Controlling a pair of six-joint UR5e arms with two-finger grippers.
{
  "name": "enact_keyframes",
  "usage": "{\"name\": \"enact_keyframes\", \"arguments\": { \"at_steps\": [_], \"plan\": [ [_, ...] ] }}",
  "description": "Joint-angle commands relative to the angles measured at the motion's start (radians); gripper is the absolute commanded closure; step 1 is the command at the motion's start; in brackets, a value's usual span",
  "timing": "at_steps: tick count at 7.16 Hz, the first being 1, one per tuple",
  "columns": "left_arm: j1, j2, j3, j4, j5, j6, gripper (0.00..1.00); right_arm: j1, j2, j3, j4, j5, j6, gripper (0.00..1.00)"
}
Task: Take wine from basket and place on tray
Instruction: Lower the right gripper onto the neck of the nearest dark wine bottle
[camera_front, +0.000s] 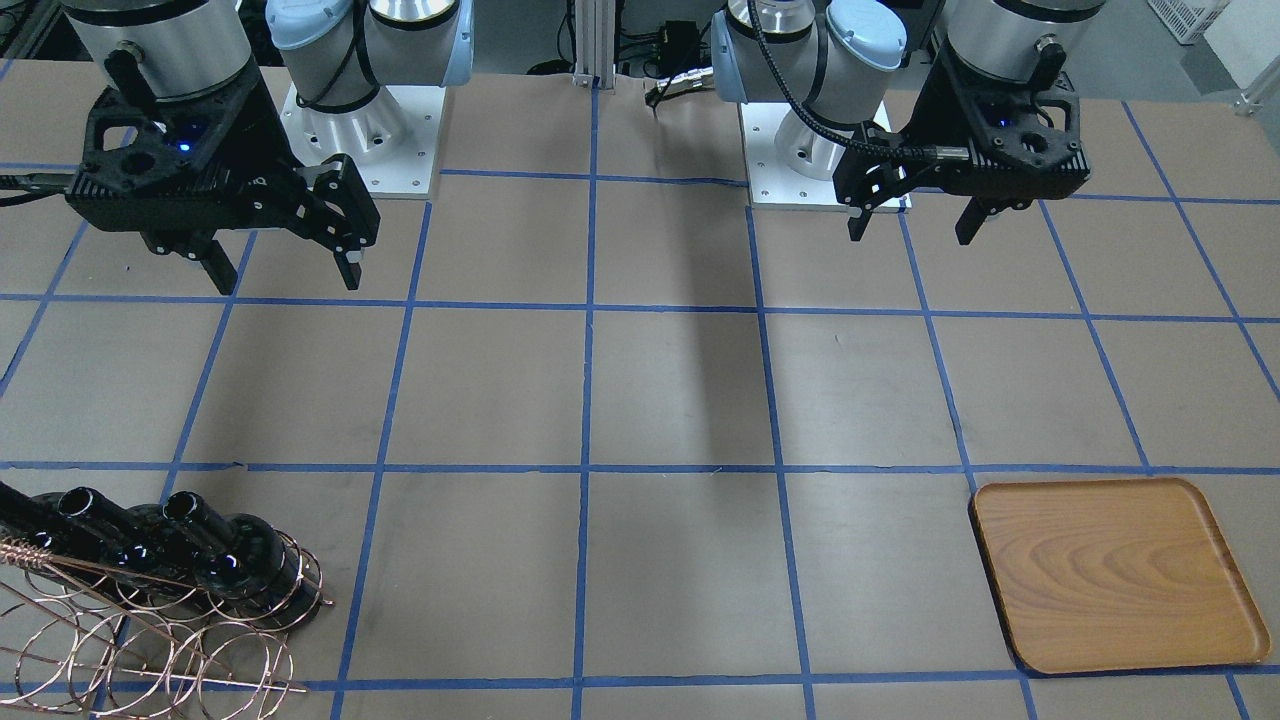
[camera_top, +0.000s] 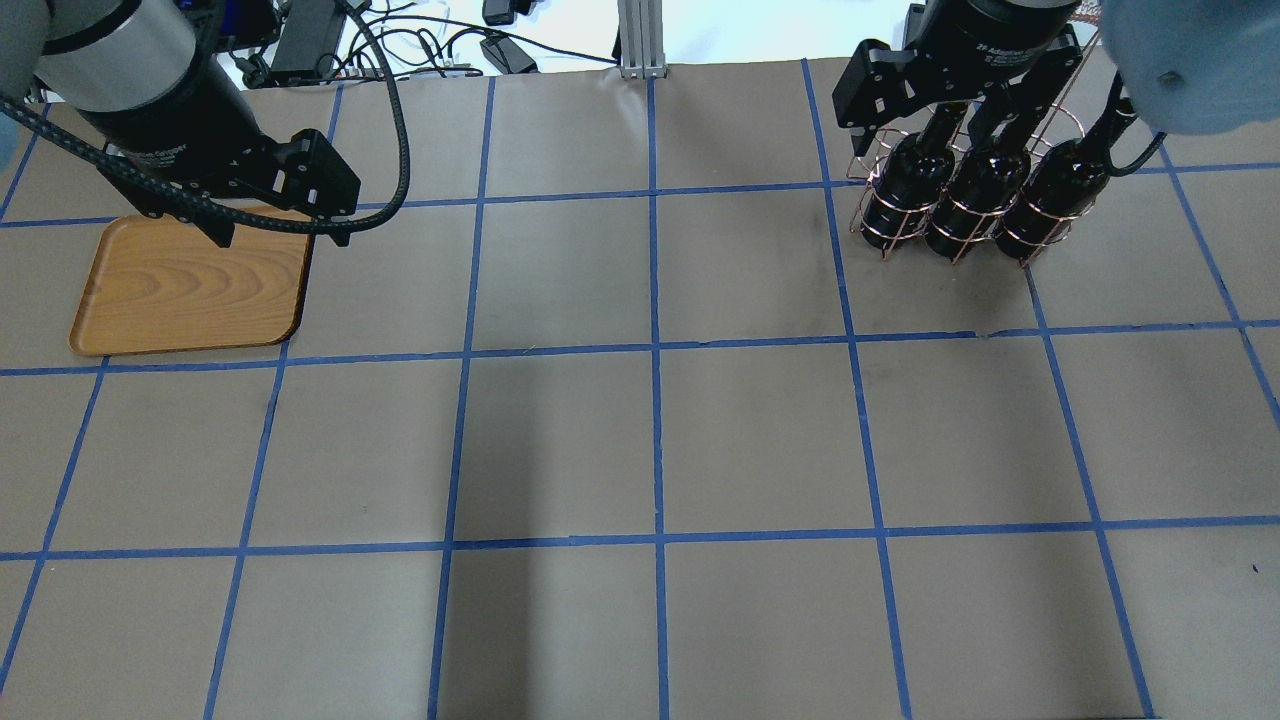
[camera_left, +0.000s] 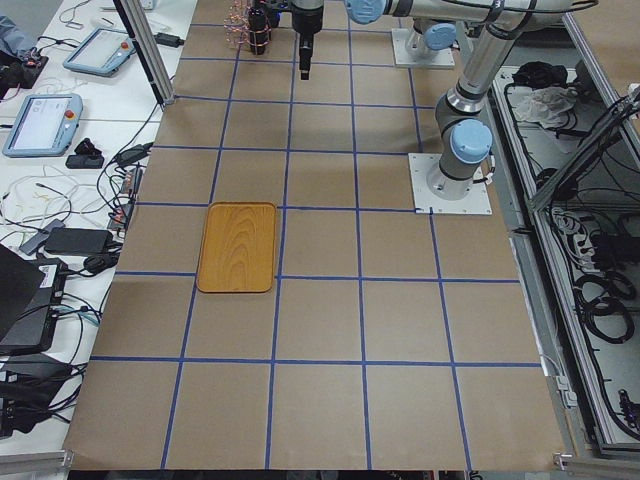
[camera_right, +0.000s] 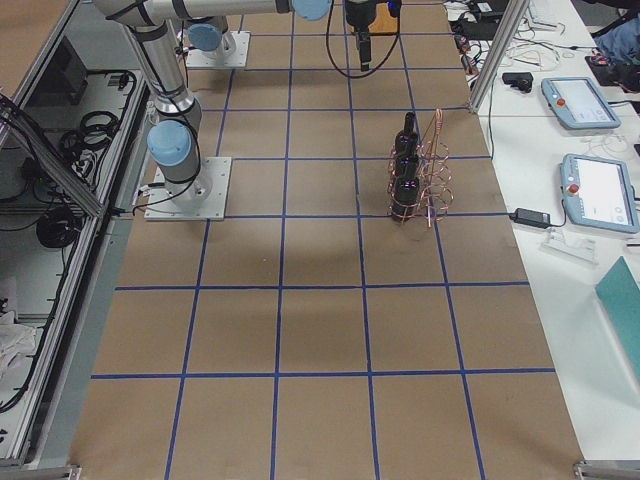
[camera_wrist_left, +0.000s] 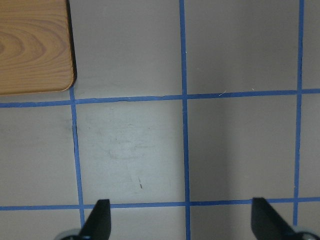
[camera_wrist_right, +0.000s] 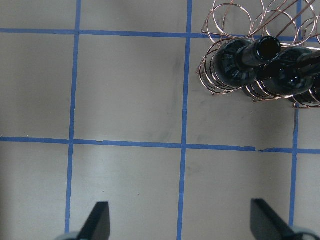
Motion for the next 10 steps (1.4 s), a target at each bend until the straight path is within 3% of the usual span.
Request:
{"name": "enact_keyframes", "arguments": {
  "at_steps": [1, 2, 4, 5, 9, 10],
  "plan": [
    [0.0, 0.002, 0.0, -0.001, 0.0, 0.001, 0.0, -0.154, 0.006, 0.0, -0.02, 0.007, -0.158, 0.0],
    [0.0, 0.002, 0.0, -0.001, 0.0, 0.001, 0.0, -0.191, 0.029, 0.0, -0.085, -0.005, -0.275, 0.0],
    [0.0, 0.004, 0.0, -0.001, 0.0, 0.001, 0.0, -0.201, 0.122, 0.0, -0.217, -0.01, -0.317, 0.01],
    [0.0, 0.001, 0.0, -0.001, 0.0, 0.001, 0.0, -0.213, 0.165, 0.0, -0.251, -0.007, -0.32, 0.13],
    [0.0, 0.004, 0.0, -0.001, 0.0, 0.001, 0.0, -0.239, 0.253, 0.001, -0.333, -0.004, -0.363, 0.15],
    [0.0, 0.005, 0.0, 0.001, 0.0, 0.005, 0.0, -0.239, 0.265, 0.001, -0.335, -0.004, -0.36, 0.22]
  ]
}}
